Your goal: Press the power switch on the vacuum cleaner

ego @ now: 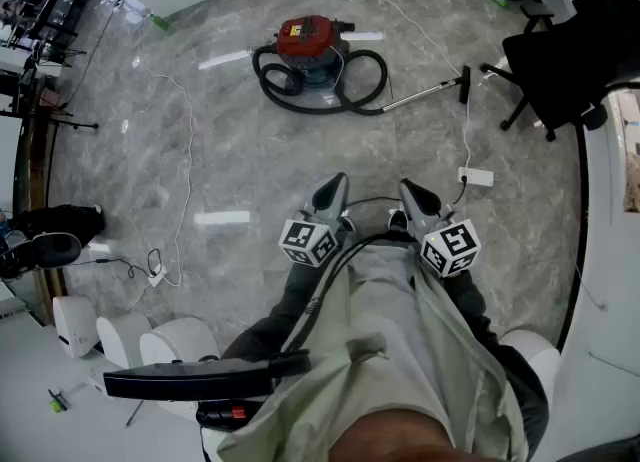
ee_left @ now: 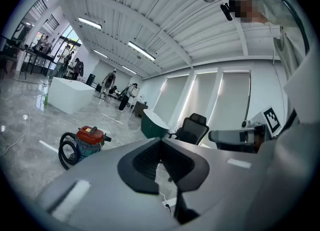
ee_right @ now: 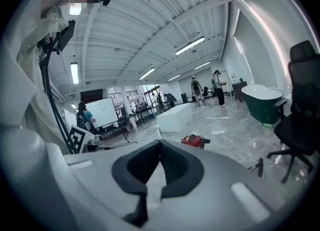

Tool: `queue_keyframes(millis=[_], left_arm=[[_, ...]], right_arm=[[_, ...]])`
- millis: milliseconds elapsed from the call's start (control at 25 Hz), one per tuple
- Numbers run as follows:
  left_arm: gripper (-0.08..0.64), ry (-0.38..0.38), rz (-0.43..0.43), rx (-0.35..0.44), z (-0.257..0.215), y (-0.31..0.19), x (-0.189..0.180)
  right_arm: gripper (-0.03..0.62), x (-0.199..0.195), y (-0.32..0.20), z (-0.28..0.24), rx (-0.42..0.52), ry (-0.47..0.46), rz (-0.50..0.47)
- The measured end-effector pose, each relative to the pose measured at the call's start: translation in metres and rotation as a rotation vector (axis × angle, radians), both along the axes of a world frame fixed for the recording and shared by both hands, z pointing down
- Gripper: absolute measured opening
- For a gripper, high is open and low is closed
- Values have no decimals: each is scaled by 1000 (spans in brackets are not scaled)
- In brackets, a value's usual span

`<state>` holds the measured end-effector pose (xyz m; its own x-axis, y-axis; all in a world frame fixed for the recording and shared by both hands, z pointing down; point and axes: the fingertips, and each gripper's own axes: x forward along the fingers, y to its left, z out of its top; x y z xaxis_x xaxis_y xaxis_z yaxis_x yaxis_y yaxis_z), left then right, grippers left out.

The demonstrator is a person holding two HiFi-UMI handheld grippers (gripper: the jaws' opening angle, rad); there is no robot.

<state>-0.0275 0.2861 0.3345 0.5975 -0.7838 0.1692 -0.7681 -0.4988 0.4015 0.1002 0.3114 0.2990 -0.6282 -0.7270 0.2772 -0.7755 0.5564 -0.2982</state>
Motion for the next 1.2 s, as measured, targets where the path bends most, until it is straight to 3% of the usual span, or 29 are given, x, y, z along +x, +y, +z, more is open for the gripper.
queue_keyframes(millis=[640, 1200], left_arm=[[6, 30, -28, 16, 0, 0, -7], [6, -14, -109, 10, 3, 0, -12]], right_arm=[[2, 4, -3, 6, -20, -23, 27], [2, 18, -1, 17, -64, -11, 37]])
